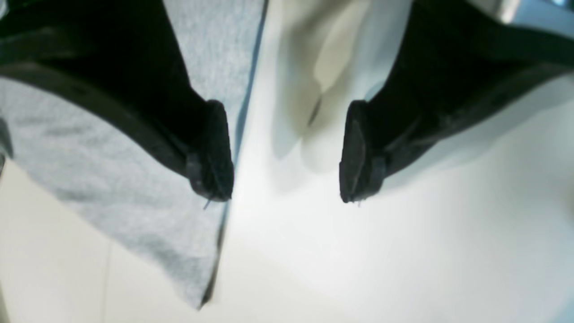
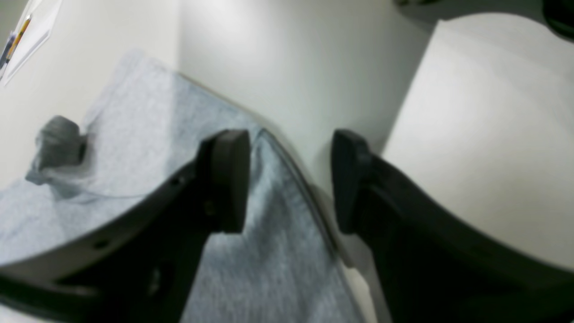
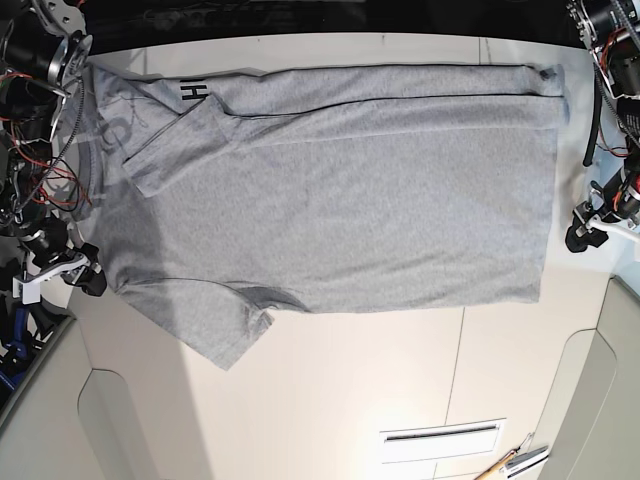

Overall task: Fold the T-shirt properly
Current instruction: 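Move both grippers to the shirt's middle, along its side edges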

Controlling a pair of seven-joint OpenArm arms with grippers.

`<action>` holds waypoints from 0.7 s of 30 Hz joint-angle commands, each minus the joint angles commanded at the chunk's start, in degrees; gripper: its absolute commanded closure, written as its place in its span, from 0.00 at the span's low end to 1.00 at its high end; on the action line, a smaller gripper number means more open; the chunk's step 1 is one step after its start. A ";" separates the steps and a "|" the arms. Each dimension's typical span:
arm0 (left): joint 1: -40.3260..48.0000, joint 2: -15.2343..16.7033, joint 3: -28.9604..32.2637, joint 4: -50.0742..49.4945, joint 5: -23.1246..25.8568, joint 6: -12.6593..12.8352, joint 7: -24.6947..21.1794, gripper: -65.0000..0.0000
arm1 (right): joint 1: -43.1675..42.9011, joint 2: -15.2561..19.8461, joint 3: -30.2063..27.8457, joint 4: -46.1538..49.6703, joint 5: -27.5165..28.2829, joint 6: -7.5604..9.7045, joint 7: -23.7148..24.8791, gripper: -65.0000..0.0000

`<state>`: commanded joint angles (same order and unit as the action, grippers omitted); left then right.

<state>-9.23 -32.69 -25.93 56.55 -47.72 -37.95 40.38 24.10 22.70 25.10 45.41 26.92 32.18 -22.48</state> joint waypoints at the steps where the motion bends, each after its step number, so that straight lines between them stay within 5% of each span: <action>1: -0.74 0.02 0.96 -0.83 0.00 0.00 -0.17 0.38 | -0.02 -0.28 0.00 0.00 -0.02 0.00 -0.02 0.55; 13: -4.28 1.05 6.10 -2.84 1.77 0.04 -2.71 0.38 | -0.02 -2.12 0.00 0.00 -1.14 0.17 -0.02 0.55; 21: -5.07 4.79 6.10 -2.86 2.95 0.04 -2.71 0.38 | -0.48 -3.85 0.00 0.00 -1.22 0.24 -0.26 0.55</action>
<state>-14.31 -27.90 -19.84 53.69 -44.77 -37.91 37.67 23.62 18.85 25.10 45.41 25.69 32.42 -22.74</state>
